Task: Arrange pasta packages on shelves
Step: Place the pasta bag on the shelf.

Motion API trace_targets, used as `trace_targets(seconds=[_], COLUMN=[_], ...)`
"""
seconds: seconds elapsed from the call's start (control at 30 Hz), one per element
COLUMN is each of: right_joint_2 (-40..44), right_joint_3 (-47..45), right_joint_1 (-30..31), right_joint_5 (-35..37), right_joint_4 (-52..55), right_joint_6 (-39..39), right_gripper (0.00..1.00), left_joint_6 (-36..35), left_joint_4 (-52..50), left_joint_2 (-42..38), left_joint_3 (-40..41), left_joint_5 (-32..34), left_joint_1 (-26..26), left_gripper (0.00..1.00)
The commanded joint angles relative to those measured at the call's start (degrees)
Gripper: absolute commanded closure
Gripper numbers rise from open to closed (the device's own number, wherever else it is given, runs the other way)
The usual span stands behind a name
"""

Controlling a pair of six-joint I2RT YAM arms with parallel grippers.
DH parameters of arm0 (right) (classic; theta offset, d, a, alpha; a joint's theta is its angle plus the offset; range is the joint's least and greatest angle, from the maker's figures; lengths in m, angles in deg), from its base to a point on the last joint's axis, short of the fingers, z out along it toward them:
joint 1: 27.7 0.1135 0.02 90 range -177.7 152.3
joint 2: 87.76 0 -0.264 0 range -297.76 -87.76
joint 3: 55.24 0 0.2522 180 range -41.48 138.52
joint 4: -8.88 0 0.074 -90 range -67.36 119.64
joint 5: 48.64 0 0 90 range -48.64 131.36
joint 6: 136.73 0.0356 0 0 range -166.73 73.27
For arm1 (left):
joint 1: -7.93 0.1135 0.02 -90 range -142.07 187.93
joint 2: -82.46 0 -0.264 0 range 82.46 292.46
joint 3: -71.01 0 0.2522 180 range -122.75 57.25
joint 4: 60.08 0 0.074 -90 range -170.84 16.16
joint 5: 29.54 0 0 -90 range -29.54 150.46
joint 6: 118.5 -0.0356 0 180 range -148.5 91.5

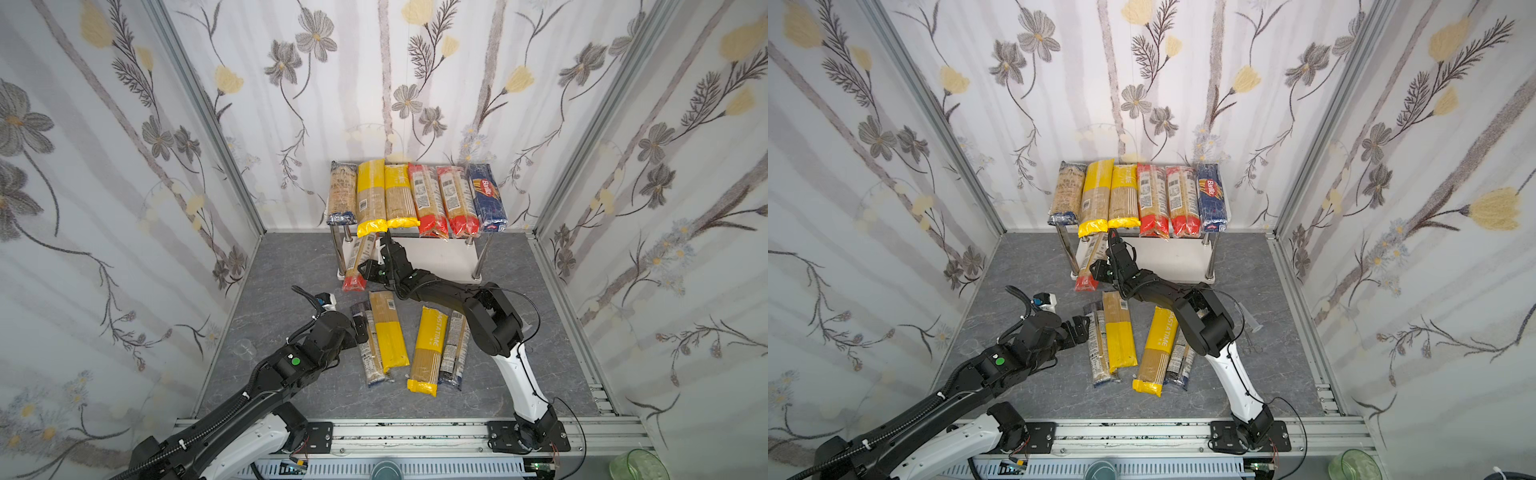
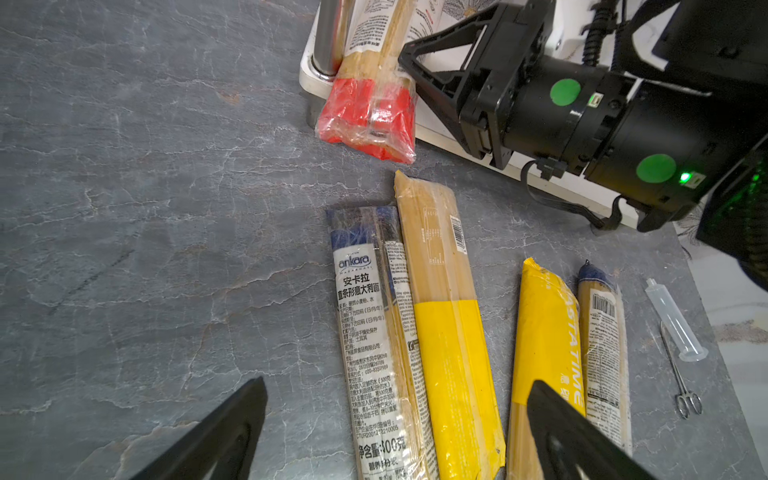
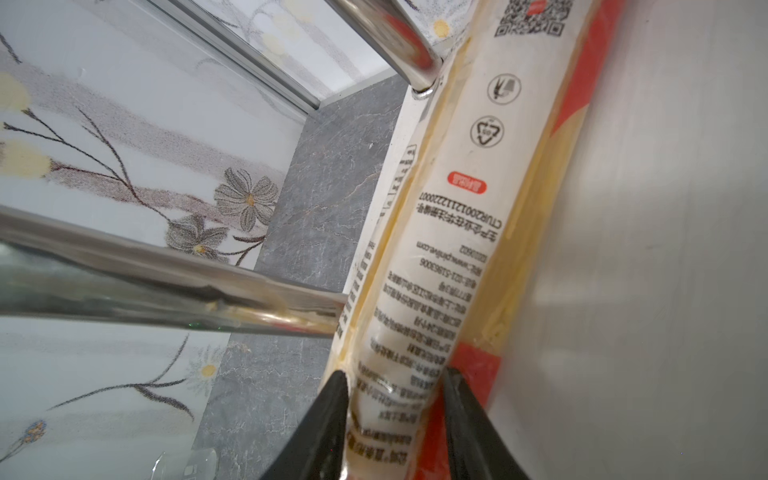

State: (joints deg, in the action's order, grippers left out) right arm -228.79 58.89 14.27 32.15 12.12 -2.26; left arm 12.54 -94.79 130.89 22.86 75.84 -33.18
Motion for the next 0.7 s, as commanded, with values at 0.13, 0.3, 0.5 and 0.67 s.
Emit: trace_targets(seconds=[0.13,0.3,0.5,0.67], right_joint_2=[0.86,7.32,15.73,22.38], right_joint_3=[-0.44,-7.48,-19.37,-30.26], right_joint_1=[-2.31,-2.16,-1.57,1.55], right_joint_5=[-1.90,-0.72,0.41,2.53], right_joint_4=[-0.56,-2.03,-2.59,-1.28], right_joint_6=[-1.08,-3.69,-4.32,-4.55], right_gripper=[0.42,0.29,0.27,0.27], left_joint_6=[-0.43,0.43,2.85,4.45], left_joint_4=[-0.13,-0.10,-0.06,0.12], left_joint_2=[0.28,-0.16,-1.98,-0.37], left_joint_3=[-0.96,-1.13,0.67,2.21], left_joint_5=[0.91,-0.32,-2.10,-2.52], left_joint_1=[0.52,0.55,0.43,-1.44], left_gripper=[0.00,0.00,0.00,0.00])
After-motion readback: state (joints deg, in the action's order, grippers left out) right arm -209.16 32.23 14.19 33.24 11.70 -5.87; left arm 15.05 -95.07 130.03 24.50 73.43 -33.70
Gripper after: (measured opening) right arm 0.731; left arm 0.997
